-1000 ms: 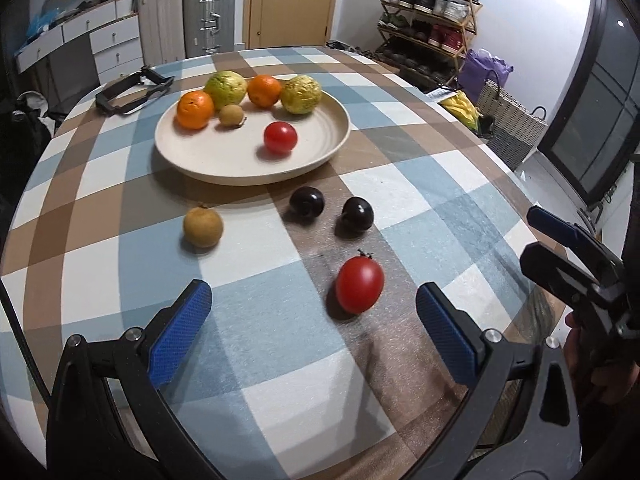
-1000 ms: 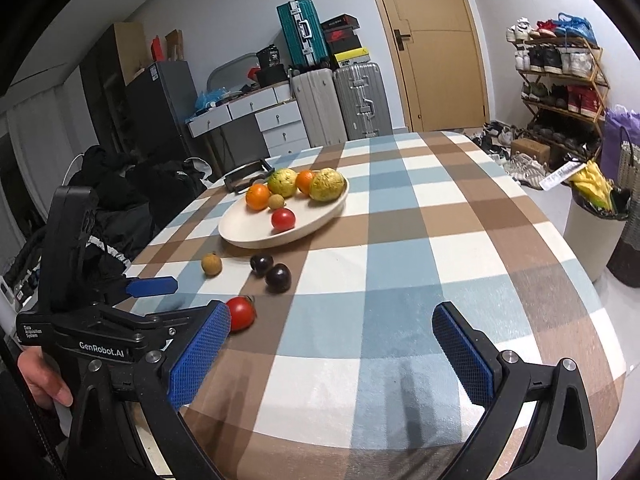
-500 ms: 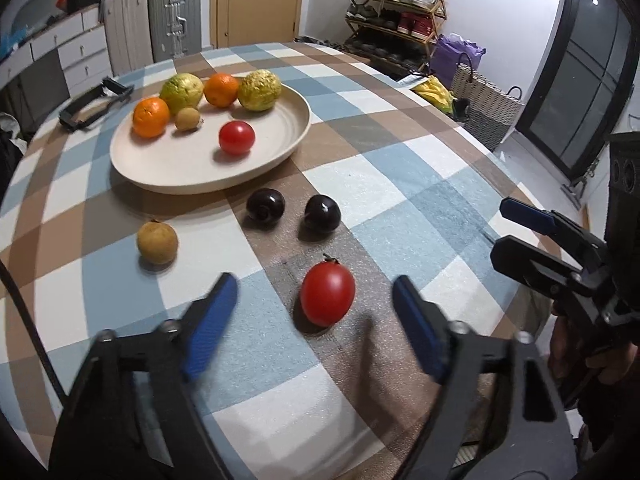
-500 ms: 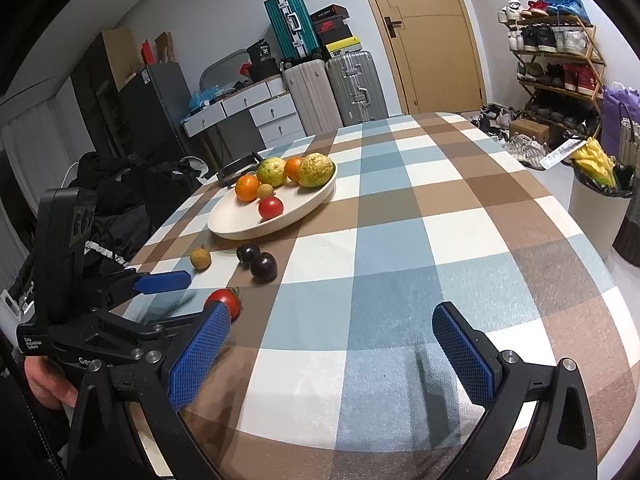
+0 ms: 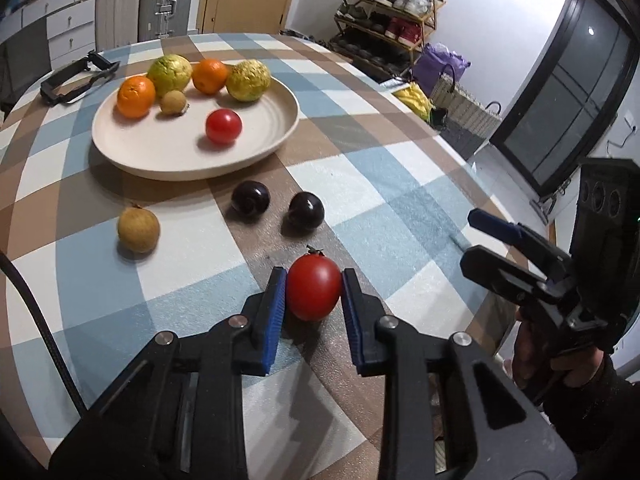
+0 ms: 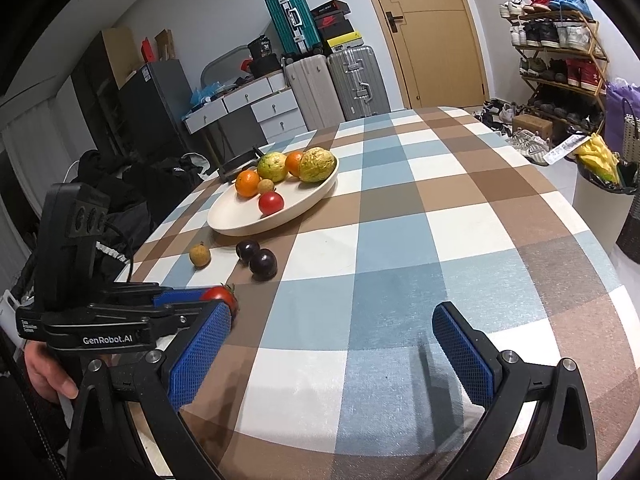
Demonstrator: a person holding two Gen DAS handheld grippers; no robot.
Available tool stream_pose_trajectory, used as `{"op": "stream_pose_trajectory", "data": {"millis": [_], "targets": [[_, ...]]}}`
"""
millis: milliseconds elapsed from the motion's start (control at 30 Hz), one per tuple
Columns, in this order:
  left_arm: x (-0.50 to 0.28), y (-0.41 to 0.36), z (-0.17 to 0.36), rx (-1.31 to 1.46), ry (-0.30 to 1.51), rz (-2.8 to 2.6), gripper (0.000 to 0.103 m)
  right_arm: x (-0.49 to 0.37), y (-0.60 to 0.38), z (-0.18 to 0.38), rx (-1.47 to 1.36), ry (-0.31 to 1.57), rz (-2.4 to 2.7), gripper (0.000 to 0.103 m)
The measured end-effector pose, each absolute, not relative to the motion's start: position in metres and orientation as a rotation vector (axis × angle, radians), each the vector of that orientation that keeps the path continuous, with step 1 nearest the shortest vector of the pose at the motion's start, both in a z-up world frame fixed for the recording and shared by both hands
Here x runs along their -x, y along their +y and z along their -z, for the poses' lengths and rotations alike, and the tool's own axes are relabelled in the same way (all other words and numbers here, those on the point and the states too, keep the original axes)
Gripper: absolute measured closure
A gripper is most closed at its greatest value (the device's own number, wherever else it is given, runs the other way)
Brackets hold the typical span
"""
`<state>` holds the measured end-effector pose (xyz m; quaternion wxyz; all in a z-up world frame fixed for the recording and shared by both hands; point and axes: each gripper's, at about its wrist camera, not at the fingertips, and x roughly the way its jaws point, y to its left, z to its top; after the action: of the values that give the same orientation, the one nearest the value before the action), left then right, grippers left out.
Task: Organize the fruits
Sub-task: 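Grasp a dark plum with the right tool while the left tool holds the tomato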
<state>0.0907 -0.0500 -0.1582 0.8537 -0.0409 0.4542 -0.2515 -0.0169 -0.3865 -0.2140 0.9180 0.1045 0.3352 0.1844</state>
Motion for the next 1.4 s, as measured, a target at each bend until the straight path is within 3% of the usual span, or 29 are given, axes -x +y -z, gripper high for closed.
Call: {"op": "stream_pose_trajectory", "data": {"millis": [600, 1400], "targets": [[-0.074, 0.008, 0.116, 0.176, 0.838, 0.493, 0.078, -0.004, -0.353, 0.208, -0.145, 0.752, -0.389, 0.000], [-0.080, 0.086, 0.129, 0.318, 0.826, 0.431, 0.078, -0.057, -0.292, 0.212, -0.044, 0.807, -0.423, 0.001]]}}
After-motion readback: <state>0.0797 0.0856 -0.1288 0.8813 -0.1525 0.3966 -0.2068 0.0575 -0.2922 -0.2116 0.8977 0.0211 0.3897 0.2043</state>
